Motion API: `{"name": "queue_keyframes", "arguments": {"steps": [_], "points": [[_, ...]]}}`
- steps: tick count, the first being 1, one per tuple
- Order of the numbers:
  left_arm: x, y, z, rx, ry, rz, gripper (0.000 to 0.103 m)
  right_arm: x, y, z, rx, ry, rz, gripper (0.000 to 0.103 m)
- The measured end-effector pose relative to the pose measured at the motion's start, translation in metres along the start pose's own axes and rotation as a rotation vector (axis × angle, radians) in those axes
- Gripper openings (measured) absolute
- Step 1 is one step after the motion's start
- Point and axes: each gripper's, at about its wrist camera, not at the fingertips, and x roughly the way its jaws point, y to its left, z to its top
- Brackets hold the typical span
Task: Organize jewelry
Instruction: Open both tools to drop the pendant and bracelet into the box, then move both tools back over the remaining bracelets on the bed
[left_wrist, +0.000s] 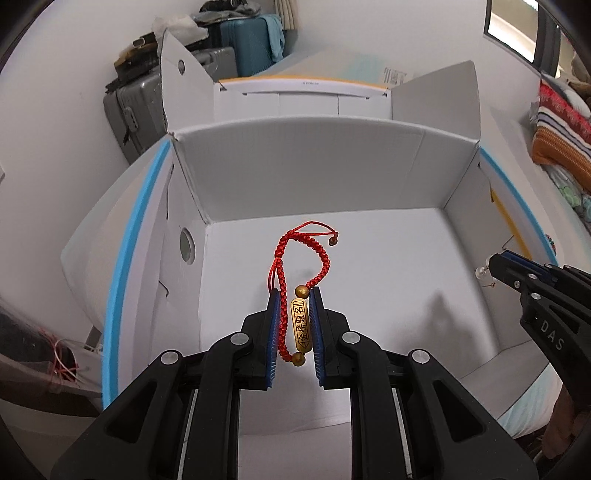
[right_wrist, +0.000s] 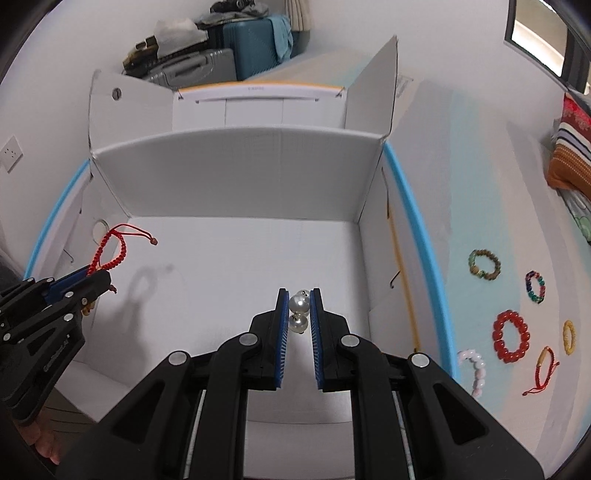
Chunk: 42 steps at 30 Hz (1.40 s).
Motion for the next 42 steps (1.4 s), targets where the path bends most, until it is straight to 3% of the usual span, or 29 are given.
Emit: {"name": "queue_keyframes", "arguments": {"steps": [6,12,16,18,19,25,31,42], "points": [[0.003,0.002,-0.001,0.000,0.005,0.003,0.015,0.012,0.003,-0.004,-0.005,0.021,-0.003,0.011],[-0.001,-0.001,-0.001,0.003,0.000,0.011,0.022,0.011,0.005,-0.005,-0.002,0.022,0.003,0.012],[-0.014,-0.002,-0.002,-0.004,-0.040,0.017,0.046,0.001,0.003,-0.003,-0.005,-0.012,0.001,0.043],[-0.022,-0.003,-0.003,-0.004,-0.062,0.021,0.056,-0.007,0.000,-0.002,0.003,-0.032,0.002,0.045],[-0.026,-0.003,-0.003,-0.006,-0.076,0.025,0.063,-0.009,-0.001,-0.002,0.005,-0.035,0.005,0.051],[-0.054,-0.007,-0.002,-0.015,-0.152,0.029,0.084,-0.040,-0.009,-0.001,0.016,-0.107,-0.009,0.078],[-0.077,-0.026,-0.004,-0.005,-0.213,0.016,0.097,-0.070,-0.029,0.000,0.041,-0.166,-0.044,0.089],[-0.110,-0.097,-0.013,0.085,-0.264,-0.063,0.097,-0.122,-0.091,-0.015,0.115,-0.253,-0.120,0.094]]}}
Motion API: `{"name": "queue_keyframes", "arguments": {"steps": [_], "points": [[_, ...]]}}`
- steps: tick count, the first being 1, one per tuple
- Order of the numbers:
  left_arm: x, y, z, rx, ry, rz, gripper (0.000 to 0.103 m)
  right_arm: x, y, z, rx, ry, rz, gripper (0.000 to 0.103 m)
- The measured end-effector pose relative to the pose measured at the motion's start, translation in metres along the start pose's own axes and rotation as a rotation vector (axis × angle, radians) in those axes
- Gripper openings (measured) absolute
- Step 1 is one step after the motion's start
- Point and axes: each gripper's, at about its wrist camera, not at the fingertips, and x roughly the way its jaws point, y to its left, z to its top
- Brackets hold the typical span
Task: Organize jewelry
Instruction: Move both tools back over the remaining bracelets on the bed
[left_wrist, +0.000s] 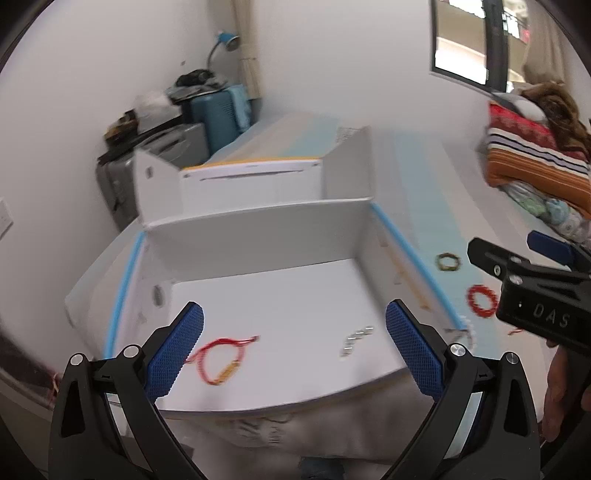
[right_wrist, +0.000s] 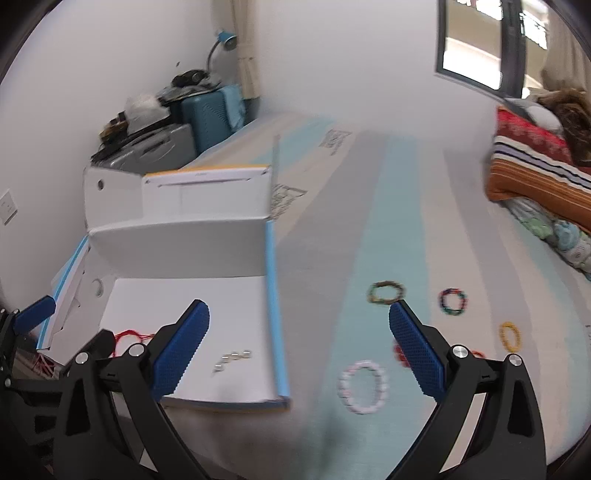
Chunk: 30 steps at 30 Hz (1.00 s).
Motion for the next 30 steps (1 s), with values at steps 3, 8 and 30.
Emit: {"name": "queue_keyframes", "arguments": {"steps": [3,8,30], "points": [[-0.004,-0.025,0.001,0.022,-0.009,-0.032,0.097,-0.013,-0.027,-0.001,0.032,-0.018,-0.021,0.095],[-0.011,-0.071,0.003,0.068,-0.026,-0.091,0.097,-0.026,-0.073,-0.006,0.079,-0.025,-0.053,0.095],[0.036,-0.252,-0.013,0.216,0.024,-0.297,0.097,-0.014,-0.247,-0.057,0.237,0.054,-0.208,0.095]]}}
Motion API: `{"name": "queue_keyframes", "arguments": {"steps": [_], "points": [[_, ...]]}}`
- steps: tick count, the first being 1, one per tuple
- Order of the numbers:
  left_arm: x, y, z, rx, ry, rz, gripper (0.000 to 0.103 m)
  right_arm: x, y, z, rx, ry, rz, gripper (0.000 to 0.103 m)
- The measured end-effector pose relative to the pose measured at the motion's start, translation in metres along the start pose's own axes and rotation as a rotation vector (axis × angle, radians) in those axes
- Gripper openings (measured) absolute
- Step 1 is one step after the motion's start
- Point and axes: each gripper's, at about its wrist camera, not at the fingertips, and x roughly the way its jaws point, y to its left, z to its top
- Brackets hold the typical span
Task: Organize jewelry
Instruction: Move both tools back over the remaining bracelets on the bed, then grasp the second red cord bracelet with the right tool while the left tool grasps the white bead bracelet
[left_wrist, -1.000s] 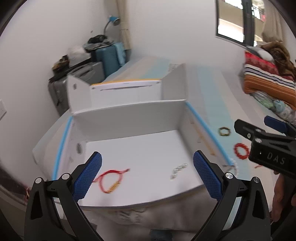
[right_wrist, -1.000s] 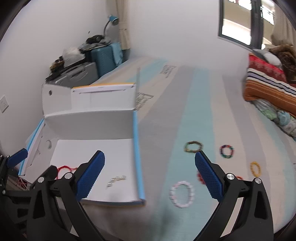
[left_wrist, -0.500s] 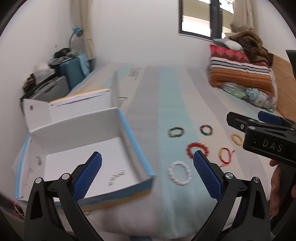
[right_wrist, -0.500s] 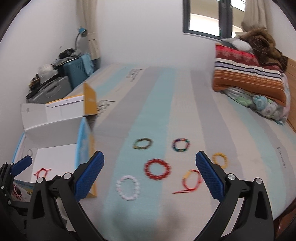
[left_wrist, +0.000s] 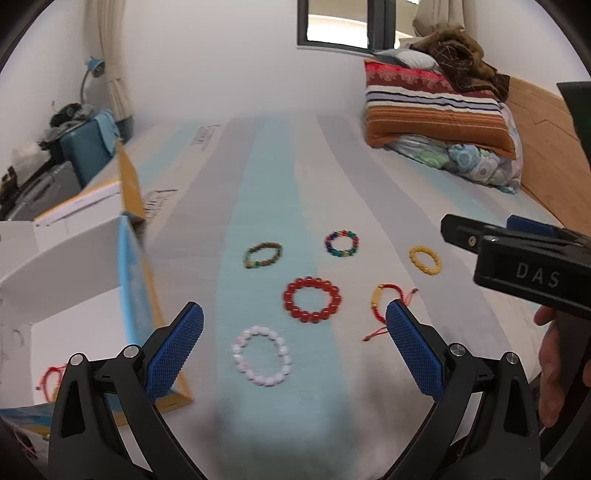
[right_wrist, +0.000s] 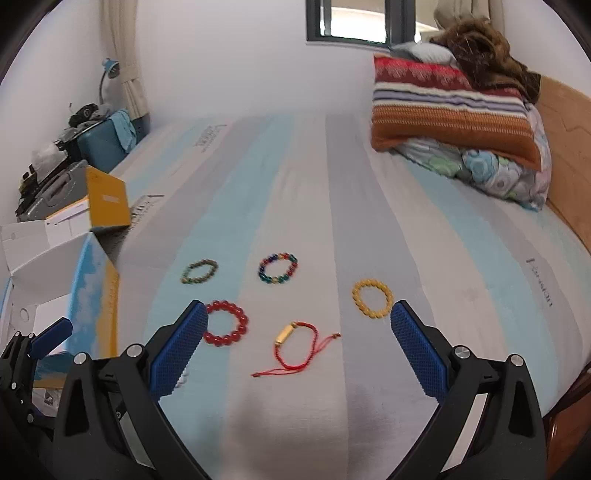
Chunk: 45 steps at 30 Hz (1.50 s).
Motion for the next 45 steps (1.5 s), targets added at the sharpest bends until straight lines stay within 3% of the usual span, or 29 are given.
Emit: {"name": "queue_keyframes", "arguments": {"steps": [5,12,27,45], "points": [[0.028,-0.008,-0.009,-0.002,0.023,-0.019,0.097,0.029,-0.012,-0.011,0.006,0.028,-0.004,0.095],[0.074,0.013,-0.027,-0.048,0.100,-0.004,0.097,0.082,-0.015,-0.030,0.007,0.096,0.009,0.095],[0.121,0.037,-0.046,-0.088,0.180,0.036,0.097,0.156,0.000,-0.048,-0.033,0.204,0.023,0.095],[0.141,0.041,-0.056,-0.076,0.216,0.064,0.097,0.180,0.001,-0.052,-0.045,0.258,0.023,0.081]]}}
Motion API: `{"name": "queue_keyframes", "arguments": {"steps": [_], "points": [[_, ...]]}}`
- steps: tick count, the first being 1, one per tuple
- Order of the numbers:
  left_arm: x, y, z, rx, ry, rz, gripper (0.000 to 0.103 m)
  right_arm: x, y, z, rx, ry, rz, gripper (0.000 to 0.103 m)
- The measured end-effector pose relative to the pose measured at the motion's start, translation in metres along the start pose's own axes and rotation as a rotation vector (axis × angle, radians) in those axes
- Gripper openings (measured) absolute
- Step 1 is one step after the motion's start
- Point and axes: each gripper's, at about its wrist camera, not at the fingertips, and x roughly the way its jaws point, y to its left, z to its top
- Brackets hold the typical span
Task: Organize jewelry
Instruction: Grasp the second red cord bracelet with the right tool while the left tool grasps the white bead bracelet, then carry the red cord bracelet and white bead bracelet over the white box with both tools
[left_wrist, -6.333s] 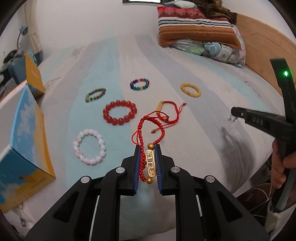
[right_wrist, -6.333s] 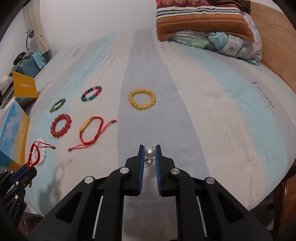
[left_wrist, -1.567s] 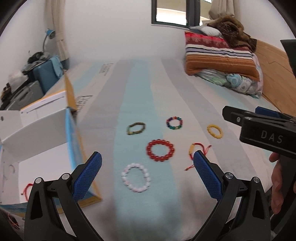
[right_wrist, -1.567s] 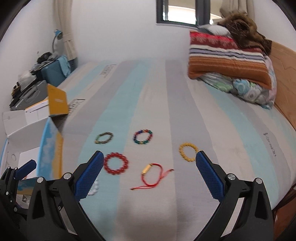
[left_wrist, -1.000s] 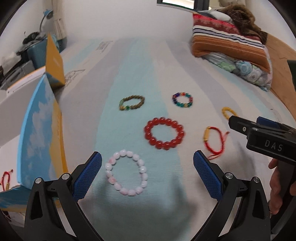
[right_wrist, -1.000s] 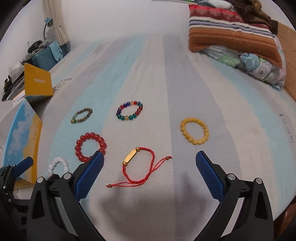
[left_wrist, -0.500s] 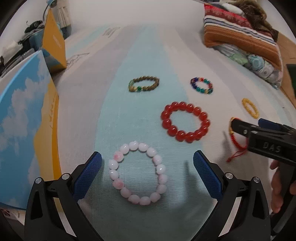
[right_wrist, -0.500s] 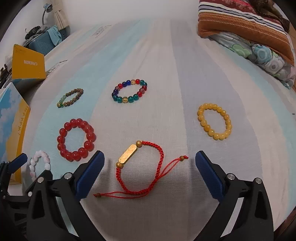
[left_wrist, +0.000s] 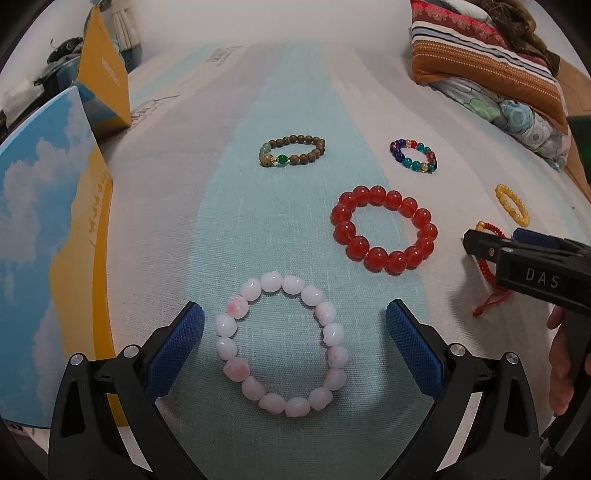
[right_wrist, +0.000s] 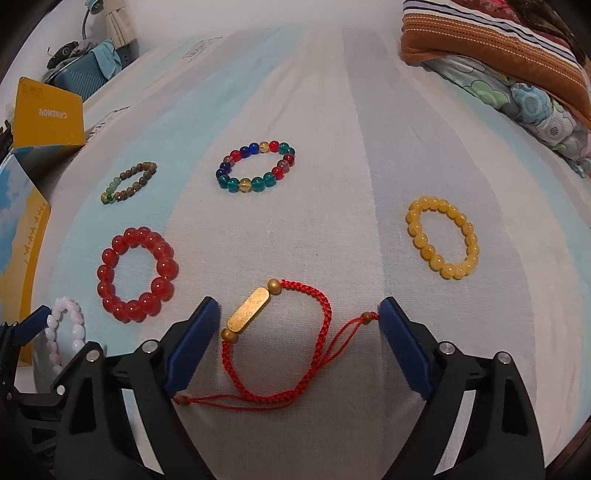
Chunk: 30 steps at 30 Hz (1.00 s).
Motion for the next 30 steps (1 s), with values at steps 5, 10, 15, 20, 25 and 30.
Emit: {"name": "queue_keyframes", "arguments": {"steps": [5,10,15,20,25,30], "points": [[0.001,-0.002,-0.001,0.012,0.000,0.010,0.097,0.001,0.000,0.001,-0.001,0.002,0.008,0.072],[-0.001,-0.001,-0.003,0.007,0.002,0.022,0.088,-0.001,0.003,0.000,-0.011,0.003,0.026,0.054],[-0.005,0.004,-0.005,0.004,0.004,0.032,0.071,-0.003,0.006,-0.001,-0.019,0.005,0.036,0.039],[-0.008,0.008,-0.006,0.008,0.005,0.052,0.050,-0.005,0.008,-0.002,-0.019,0.004,0.041,0.026],[-0.009,0.010,-0.006,0.012,0.008,0.038,0.022,-0.006,0.009,-0.003,-0.017,-0.001,0.041,0.017],[-0.012,0.011,-0.006,0.005,-0.001,0.019,0.022,-0.009,0.007,-0.003,-0.006,-0.014,0.047,0.017]]}}
